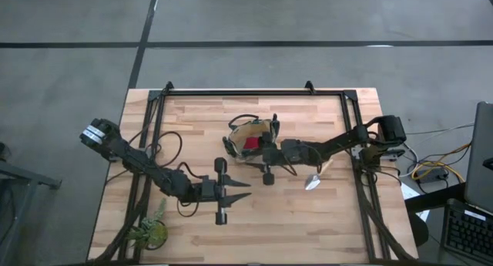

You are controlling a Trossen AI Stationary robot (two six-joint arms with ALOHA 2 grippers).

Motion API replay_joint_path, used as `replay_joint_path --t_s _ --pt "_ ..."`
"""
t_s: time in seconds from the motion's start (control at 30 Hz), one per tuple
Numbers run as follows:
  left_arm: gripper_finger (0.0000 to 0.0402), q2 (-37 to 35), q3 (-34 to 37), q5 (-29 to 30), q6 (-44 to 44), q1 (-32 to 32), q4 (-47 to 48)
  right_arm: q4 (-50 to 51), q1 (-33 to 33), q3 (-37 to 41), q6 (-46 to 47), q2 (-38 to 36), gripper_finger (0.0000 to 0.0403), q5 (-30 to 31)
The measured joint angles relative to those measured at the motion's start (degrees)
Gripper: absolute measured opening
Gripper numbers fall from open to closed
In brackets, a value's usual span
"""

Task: Pick & Place Garden tools in Gardening bag
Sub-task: Put the brown trowel into the gardening bag

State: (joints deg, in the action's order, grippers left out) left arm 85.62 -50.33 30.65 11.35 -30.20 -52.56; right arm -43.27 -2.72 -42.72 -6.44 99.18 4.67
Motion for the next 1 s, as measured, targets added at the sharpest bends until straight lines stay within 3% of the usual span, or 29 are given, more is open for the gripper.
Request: replay_joint_path --t_s 0.2,0.53,0.8,1.0 --pt "0.0101 0.0 0.0 0.0 -0.4 0.0 0.2 0.2 -0.7 0.0 -1.0 -3.2 0.0199 -0.1" --pt "0.0101 0.0 0.0 0.0 -0.5 0.0 0.5 9.1 -1.2 0.0 -2.5 -12.0 0.0206 -0.1" --pt "0.0101 0.0 0.0 0.0 -0.7 0.0 0.8 25.8 -3.8 0.0 -4.8 -21.3 0.0206 -0.2" --pt "0.0101 0.0 0.0 0.0 -0.7 0.0 0.9 44.3 -8.3 0.1 0.4 -27.7 0.0199 -0.1"
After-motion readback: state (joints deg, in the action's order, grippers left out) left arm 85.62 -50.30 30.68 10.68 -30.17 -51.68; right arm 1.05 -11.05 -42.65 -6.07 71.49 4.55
